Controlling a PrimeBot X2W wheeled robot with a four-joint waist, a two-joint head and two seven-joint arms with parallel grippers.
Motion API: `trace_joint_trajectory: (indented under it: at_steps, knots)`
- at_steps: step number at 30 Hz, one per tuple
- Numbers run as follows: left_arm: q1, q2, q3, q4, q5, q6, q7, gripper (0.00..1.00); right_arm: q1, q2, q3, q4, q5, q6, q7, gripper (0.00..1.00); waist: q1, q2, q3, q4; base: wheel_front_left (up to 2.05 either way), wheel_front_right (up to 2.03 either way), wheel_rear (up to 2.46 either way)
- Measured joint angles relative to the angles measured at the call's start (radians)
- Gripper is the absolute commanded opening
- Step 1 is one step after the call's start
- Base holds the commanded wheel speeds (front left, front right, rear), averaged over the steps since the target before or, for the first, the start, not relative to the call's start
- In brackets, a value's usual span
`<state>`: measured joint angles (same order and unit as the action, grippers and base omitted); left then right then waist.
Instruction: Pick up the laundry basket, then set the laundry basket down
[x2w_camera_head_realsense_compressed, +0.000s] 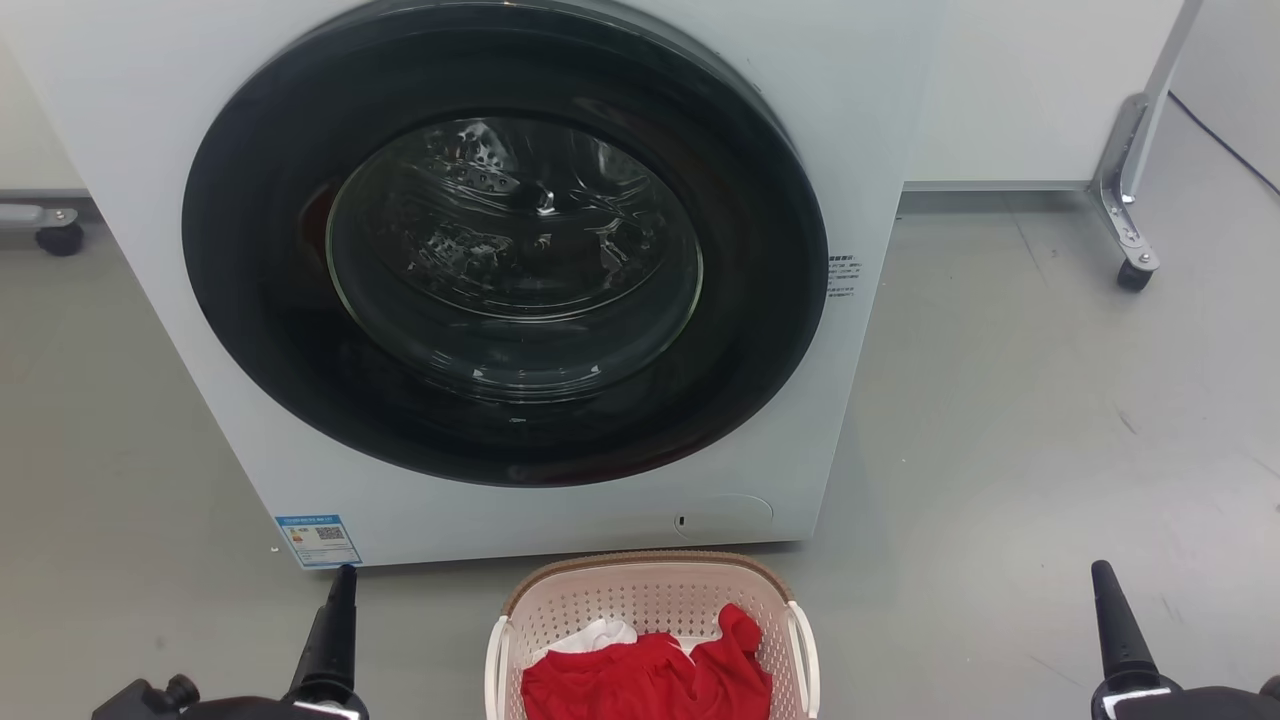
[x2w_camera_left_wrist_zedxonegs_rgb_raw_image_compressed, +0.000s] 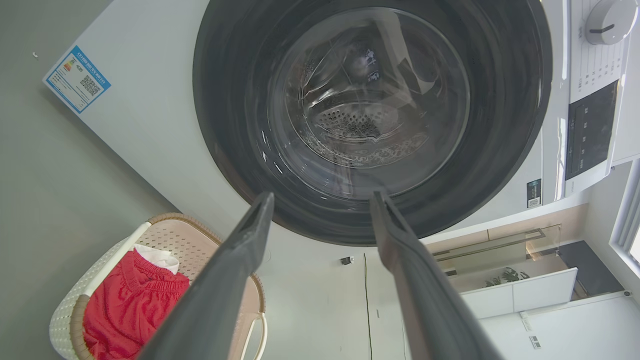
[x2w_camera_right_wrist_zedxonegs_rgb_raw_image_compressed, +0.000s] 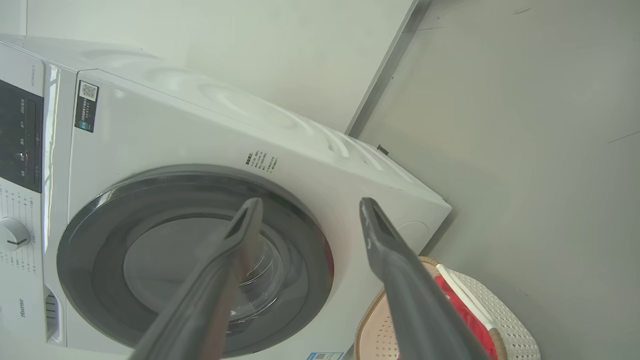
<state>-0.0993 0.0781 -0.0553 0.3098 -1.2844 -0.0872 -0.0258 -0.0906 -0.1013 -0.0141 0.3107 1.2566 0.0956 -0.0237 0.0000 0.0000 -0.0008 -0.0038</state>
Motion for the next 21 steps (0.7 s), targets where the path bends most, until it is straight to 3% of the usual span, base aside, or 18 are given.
trace_joint_trajectory:
  at_steps: [21]
  knots:
    - [-0.004, 0.048, -0.123, -0.023, 0.378, 0.080, -0.074, 1.00, -0.003, -0.074, 0.141, -0.015, -0.397, -0.088, -0.077, 1.00, 0.0000, 0.0000, -0.009, -0.006, 0.00, 0.00, 0.00]
